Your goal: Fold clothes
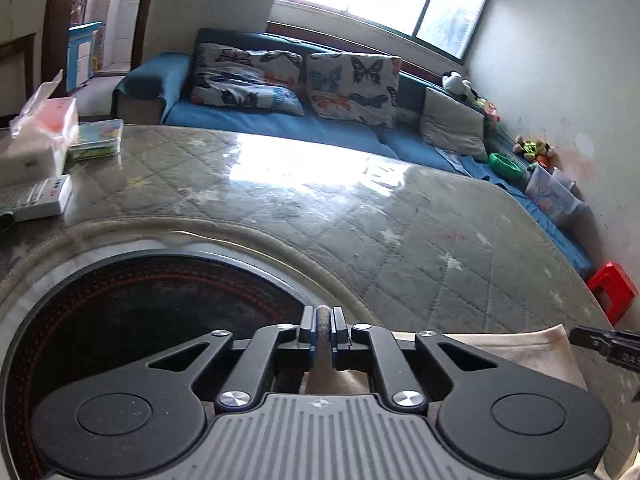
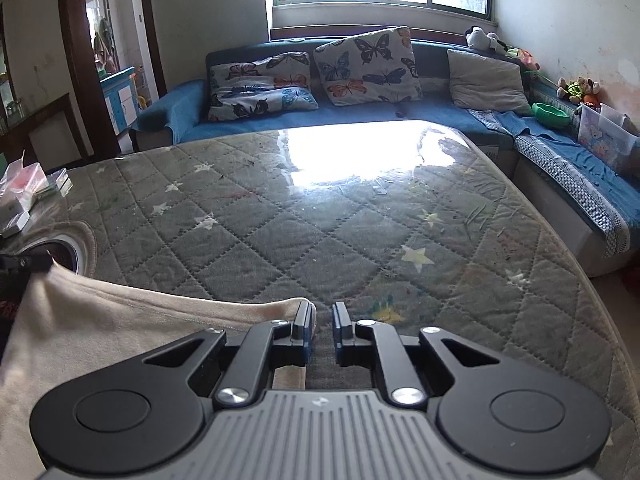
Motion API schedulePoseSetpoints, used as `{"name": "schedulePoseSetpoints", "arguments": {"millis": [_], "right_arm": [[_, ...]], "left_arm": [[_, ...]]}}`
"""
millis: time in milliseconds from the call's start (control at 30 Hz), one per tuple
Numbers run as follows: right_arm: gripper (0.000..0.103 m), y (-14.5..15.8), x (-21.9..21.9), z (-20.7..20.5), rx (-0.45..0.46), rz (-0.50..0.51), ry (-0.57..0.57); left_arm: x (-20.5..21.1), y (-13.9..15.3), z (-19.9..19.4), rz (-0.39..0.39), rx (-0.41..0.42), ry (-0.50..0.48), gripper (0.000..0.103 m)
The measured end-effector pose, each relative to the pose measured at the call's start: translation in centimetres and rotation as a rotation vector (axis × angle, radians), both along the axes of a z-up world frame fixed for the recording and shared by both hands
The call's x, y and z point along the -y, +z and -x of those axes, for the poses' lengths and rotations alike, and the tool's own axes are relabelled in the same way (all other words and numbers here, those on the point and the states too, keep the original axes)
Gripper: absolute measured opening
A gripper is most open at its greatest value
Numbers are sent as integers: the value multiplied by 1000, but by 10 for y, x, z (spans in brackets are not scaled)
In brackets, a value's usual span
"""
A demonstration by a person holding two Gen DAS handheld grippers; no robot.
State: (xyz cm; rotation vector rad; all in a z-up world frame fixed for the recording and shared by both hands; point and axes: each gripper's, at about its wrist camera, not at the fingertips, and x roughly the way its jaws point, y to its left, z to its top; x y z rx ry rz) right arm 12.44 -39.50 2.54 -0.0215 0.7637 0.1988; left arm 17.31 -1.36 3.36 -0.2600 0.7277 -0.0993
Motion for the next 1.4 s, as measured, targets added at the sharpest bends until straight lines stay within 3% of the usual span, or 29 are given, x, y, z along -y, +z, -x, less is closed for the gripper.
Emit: {"name": "schedulePoseSetpoints", "arguments": {"millis": [167, 233, 400, 600, 800, 867, 933, 1000, 1133, 1233, 1400], "right_arm": [[14, 11, -9, 20, 16, 29, 89], [17, 11, -16, 30, 8, 31, 126], [18, 10, -34, 57, -13, 33, 217], [22, 5, -55, 88, -33, 40, 297], [23, 1, -69, 111, -50, 50, 338], [23, 1, -72, 116, -52, 54, 343], [23, 2, -73, 120, -54, 58, 347], [23, 2, -75, 124, -55, 62, 350], [23, 5, -79, 131, -54, 76, 359], [23, 7, -83, 134, -51, 83, 365], [23, 14, -99, 143, -36, 99, 415]], "left_arm": [[-8, 14, 21, 26, 10, -27, 21], [-5, 19, 41, -3, 24, -67, 39], [7, 27, 99, -76, 50, -173, 41], [29, 15, 151, -219, 60, -236, 41], [40, 0, 159, -278, 60, -233, 40], [34, -5, 156, -247, 41, -208, 36], [26, -7, 156, -190, 38, -194, 18], [17, -5, 159, -142, 53, -174, 11], [0, 4, 170, -65, 107, -133, 6], [-12, 11, 175, -66, 135, -68, 5], [-48, 25, 195, 7, 194, 53, 5]]}}
